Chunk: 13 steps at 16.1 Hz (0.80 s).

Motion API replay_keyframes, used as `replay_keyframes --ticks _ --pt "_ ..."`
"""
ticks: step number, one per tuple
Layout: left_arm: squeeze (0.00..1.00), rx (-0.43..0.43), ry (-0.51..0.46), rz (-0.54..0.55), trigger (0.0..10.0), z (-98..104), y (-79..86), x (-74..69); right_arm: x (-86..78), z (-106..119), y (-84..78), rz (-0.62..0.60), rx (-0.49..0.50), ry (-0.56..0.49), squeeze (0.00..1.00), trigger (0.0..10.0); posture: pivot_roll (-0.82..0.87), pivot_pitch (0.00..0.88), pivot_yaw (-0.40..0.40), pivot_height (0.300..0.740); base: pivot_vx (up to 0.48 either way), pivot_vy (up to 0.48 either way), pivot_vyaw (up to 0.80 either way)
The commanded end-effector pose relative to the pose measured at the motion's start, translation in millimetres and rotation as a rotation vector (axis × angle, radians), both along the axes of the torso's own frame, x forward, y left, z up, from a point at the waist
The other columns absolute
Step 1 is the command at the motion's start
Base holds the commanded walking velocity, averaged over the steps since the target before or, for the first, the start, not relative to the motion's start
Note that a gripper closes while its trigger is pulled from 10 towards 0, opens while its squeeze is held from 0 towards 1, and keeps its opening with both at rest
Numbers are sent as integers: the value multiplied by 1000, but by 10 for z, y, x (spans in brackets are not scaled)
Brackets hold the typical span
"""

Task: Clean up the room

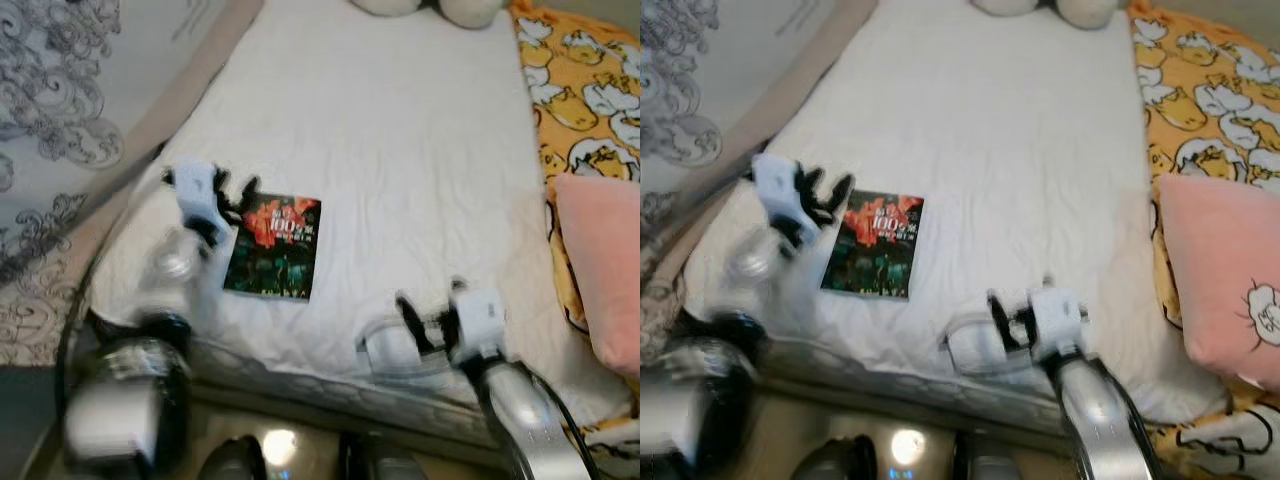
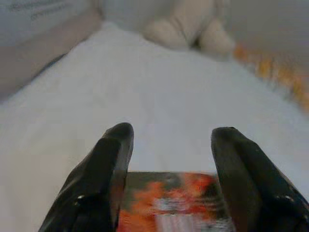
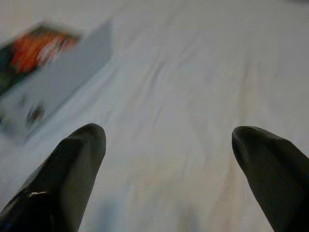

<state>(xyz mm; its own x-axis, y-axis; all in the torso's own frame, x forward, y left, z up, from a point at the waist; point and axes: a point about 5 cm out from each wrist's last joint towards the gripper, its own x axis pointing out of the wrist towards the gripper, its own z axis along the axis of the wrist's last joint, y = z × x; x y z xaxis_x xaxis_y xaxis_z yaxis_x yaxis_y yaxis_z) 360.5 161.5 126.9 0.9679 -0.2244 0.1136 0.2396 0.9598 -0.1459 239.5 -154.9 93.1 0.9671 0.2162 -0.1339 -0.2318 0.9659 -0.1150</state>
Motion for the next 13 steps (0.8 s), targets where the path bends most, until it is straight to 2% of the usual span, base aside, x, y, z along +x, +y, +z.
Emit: replay_keyframes --ticks 1,2,3,4,5,6,7,8,9,10,11,13 --pt "0 -26 -14 33 10000 13 -101 -70 61 31 -60 -47 19 -19 0 10000 -102 81 -51 740 0 0 0" --pt "0 -20 -41 4 10000 15 -263 -163 132 89 -52 -70 63 -49 980 10000 -88 70 -50 740 0 0 0" --pt "1000 -43 -75 -31 10000 49 -405 -258 198 118 -42 -79 88 -71 1000 10000 -67 48 -47 740 0 0 0" --pt "1000 -30 -97 -29 10000 66 -428 -291 227 114 -35 -83 92 -75 1000 10000 -60 41 -41 740 0 0 0" --pt "1000 68 -97 -28 10000 25 -453 -302 296 85 -12 -96 104 -72 1000 10000 -44 26 -30 740 0 0 0" --pt "1000 78 -75 -19 10000 -6 -435 -289 324 68 5 -96 103 -67 1000 10000 -34 15 -22 740 0 0 0" --pt "412 82 -64 2 10000 -4 -388 -286 379 55 43 -97 111 -70 1000 10000 -24 3 -14 740 0 0 0" --pt "0 104 -69 13 10000 20 -370 -290 402 52 60 -97 111 -71 1000 10000 -20 1 -13 740 0 0 0" --pt "0 117 -61 41 10000 61 -333 -295 474 42 114 -98 93 -71 988 10000 -7 0 -6 740 0 0 0" --pt "0 112 -48 51 10000 48 -318 -310 506 37 136 -100 94 -73 0 10000 -4 0 -5 740 0 0 0" --pt "1000 102 -37 47 10000 25 -319 -323 517 36 144 -99 95 -74 0 10000 -4 0 -5 740 0 0 0" --pt "1000 123 -2 49 10000 -87 -347 -364 541 31 164 -87 91 -80 0 10000 -4 0 -9 740 0 0 0"
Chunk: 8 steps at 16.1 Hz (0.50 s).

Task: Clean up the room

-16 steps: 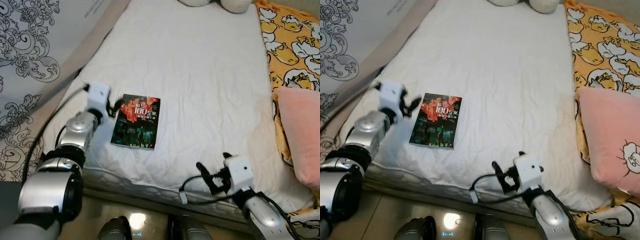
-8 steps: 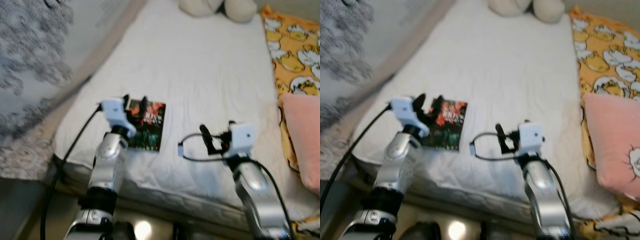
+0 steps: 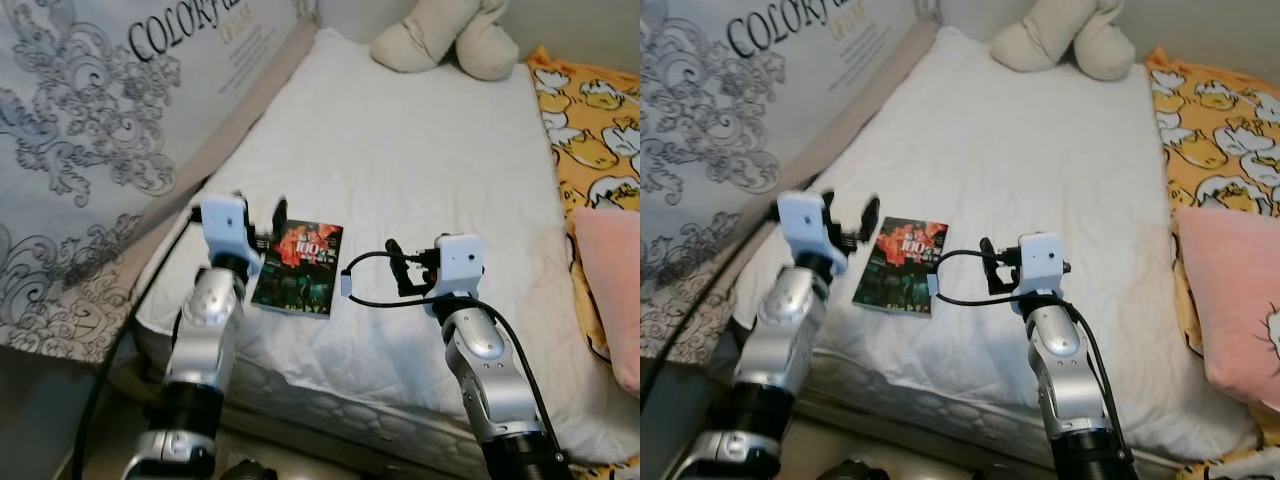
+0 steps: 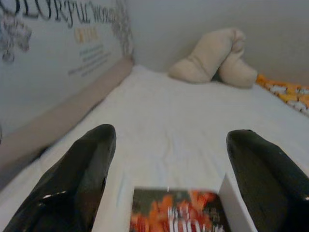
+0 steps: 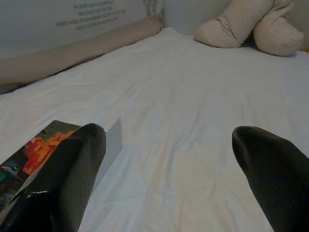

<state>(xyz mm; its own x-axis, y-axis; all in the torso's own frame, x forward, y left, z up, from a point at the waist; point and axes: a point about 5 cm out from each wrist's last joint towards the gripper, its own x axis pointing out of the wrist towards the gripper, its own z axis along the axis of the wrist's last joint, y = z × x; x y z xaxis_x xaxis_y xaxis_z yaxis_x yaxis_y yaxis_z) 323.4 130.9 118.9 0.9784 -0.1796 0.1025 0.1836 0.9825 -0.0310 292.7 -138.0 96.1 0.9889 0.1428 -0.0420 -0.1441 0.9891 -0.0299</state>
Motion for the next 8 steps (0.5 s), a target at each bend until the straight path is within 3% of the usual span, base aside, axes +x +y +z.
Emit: replay_keyframes --ticks 1,2,3,5,7,8 --pt "1000 16 17 -5 10000 -24 -53 3 14 -4 -1 1 -13 -7 0 10000 -4 0 -9 740 0 0 0" --pt "0 29 34 17 10000 -52 -63 0 26 -9 14 12 -23 -16 0 10000 -11 0 -16 740 0 0 0" --pt "0 18 43 19 10000 -59 -61 -4 28 -10 19 15 -27 -19 0 10000 -13 0 -16 740 0 0 0" --pt "0 15 61 16 10000 -88 -55 -8 20 -33 31 27 -38 -5 0 10000 -16 7 -20 740 0 390 0" --pt "0 37 75 24 10000 -118 -52 -4 -9 -67 27 32 -36 5 0 10000 -18 11 -23 740 0 373 -638" --pt "0 48 73 23 10000 -116 -56 -1 -12 -72 24 32 -38 5 0 10000 -18 12 -22 740 0 0 -613"
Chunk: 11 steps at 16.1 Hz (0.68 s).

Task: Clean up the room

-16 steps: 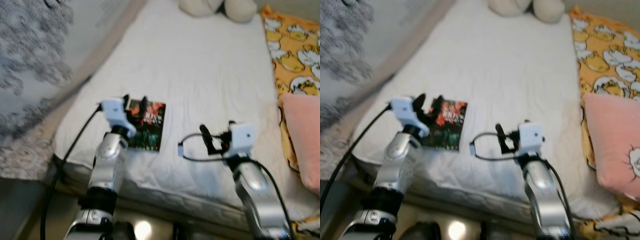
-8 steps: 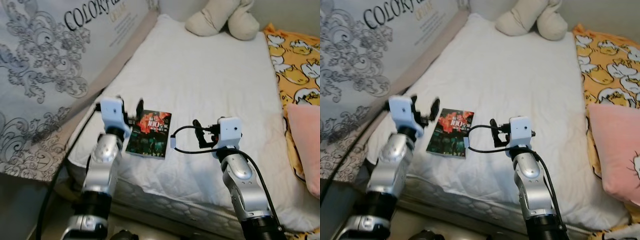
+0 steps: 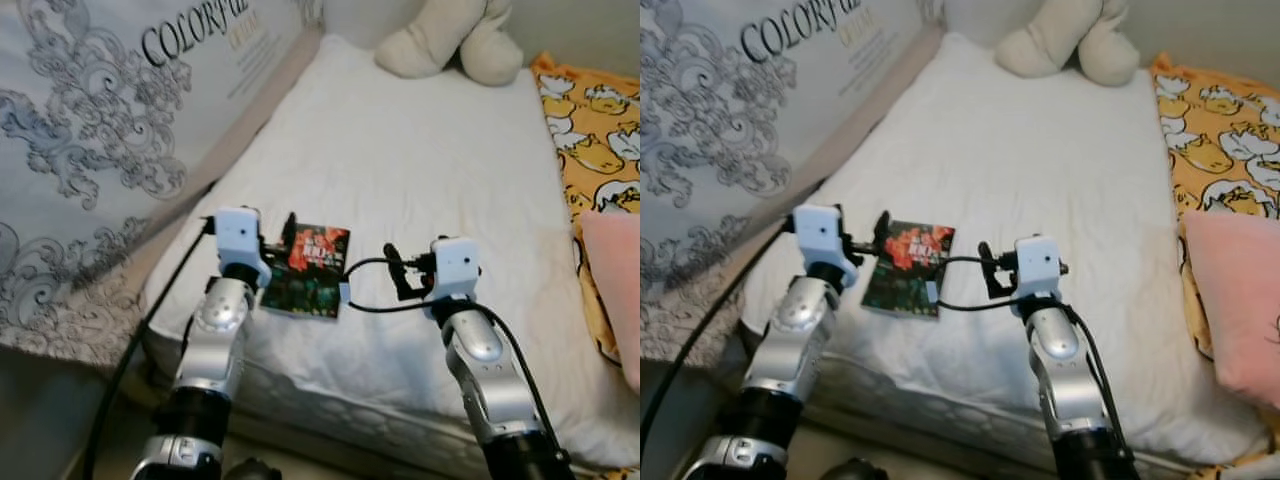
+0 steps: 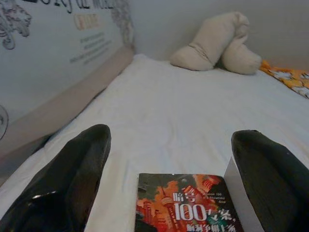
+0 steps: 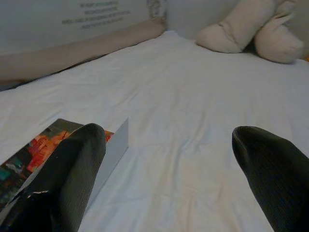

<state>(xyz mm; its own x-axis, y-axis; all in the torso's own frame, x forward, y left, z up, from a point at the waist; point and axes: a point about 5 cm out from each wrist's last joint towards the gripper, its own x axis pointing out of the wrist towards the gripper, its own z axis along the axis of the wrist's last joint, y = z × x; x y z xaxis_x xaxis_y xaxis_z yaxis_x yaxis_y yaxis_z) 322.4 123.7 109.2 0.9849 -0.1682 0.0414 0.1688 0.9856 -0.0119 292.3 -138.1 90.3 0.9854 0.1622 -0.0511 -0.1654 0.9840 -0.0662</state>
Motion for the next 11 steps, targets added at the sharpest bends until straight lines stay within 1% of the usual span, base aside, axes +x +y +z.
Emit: replay_keyframes --ticks 1,2,6,7,8,11 --pt "0 29 20 13 10000 -22 13 20 -8 -24 21 11 -8 1 0 10000 -20 12 -23 740 0 0 -619" --pt "0 36 25 16 10000 -27 16 26 -7 -27 21 13 -10 0 0 10000 -20 10 -23 740 0 0 -613" --pt "0 30 22 17 10000 -49 3 3 -21 -27 15 22 -18 -6 0 10000 -25 1 -26 740 0 0 0" --pt "0 54 31 25 10000 -63 2 6 -25 -28 12 24 -21 -7 0 10000 -25 1 -26 740 0 0 0" --pt "0 52 38 30 10000 -77 -3 9 -31 -32 8 28 -24 -6 0 10000 -28 0 -28 740 0 -435 0" --pt "0 32 40 28 10000 -78 -33 24 -41 -31 0 37 -31 -9 0 10000 -33 0 -31 740 270 -394 0"
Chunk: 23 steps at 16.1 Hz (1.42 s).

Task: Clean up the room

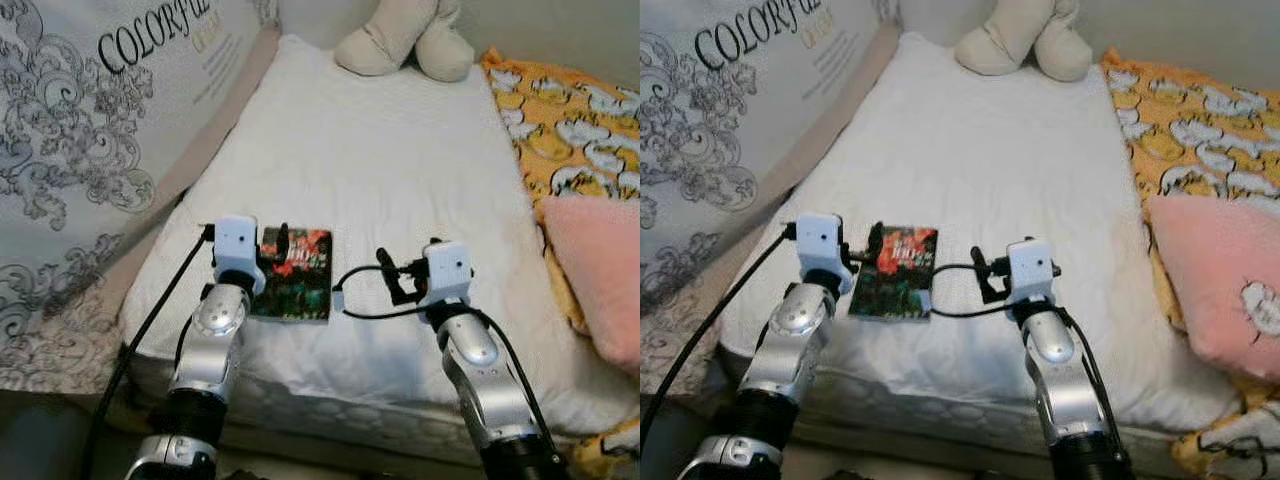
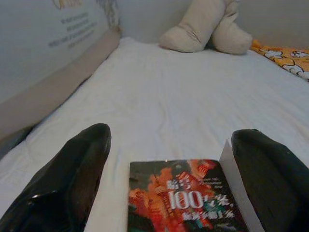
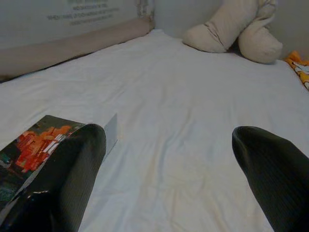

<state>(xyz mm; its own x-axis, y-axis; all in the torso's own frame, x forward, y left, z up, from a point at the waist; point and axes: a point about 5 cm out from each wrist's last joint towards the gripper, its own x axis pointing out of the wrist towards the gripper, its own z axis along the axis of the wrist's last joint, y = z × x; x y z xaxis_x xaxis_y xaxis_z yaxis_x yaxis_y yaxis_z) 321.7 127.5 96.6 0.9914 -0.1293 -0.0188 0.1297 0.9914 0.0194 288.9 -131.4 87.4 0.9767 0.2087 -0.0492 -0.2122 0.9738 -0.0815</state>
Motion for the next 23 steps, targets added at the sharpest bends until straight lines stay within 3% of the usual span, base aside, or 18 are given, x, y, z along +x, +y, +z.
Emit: replay_keyframes --ticks 1,3,4,5,7,10,12,14,18,19,20,21,23 --pt "0 3 0 10 10000 37 -67 55 -14 2 -71 -5 -20 -6 0 10000 -39 0 -36 740 390 -274 0" --pt "0 -22 56 16 10000 -23 -63 74 -41 -8 -76 3 -24 -1 0 10000 -42 3 -40 740 129 0 0" --pt "0 -42 116 -10 10000 -89 -88 70 -64 -23 -80 8 -25 7 0 10000 -46 14 -42 740 0 0 0" --pt "0 -40 238 -79 10000 -256 -190 23 -87 -43 -82 11 -26 15 0 10000 -45 18 -44 740 0 0 0" --pt "0 -41 344 -131 10000 -420 -290 -42 -115 -64 -82 16 -29 25 0 10000 -49 28 -45 740 0 0 0" --pt "0 -9 399 -151 10000 -501 -359 27 -308 -245 -271 15 -74 114 0 10000 -57 52 -59 740 0 0 0" --pt "0 -32 373 -133 10000 -401 -371 126 -471 -324 -385 13 -104 156 0 10000 -84 69 -59 740 0 0 0" --pt "0 -22 328 -139 10000 -319 -379 167 -519 -335 -429 -3 -107 167 0 10000 -98 79 -58 740 0 0 0" --pt "0 53 346 -149 10000 -435 -470 119 -611 -342 -429 9 -112 185 0 10000 -114 91 -63 740 0 0 0" --pt "0 172 310 -85 10000 -438 -397 138 -620 -346 -433 12 -114 190 0 10000 -115 92 -65 740 0 0 0" --pt "0 285 182 47 10000 -318 -246 203 -627 -355 -437 14 -115 196 0 10000 -118 93 -67 740 0 0 0" --pt "0 302 142 106 10000 -261 -165 234 -631 -366 -443 15 -118 202 0 10000 -118 94 -69 740 0 0 0" --pt "0 257 227 79 10000 -389 -191 186 -628 -389 -440 22 -123 214 0 10000 -116 93 -74 740 0 0 0"
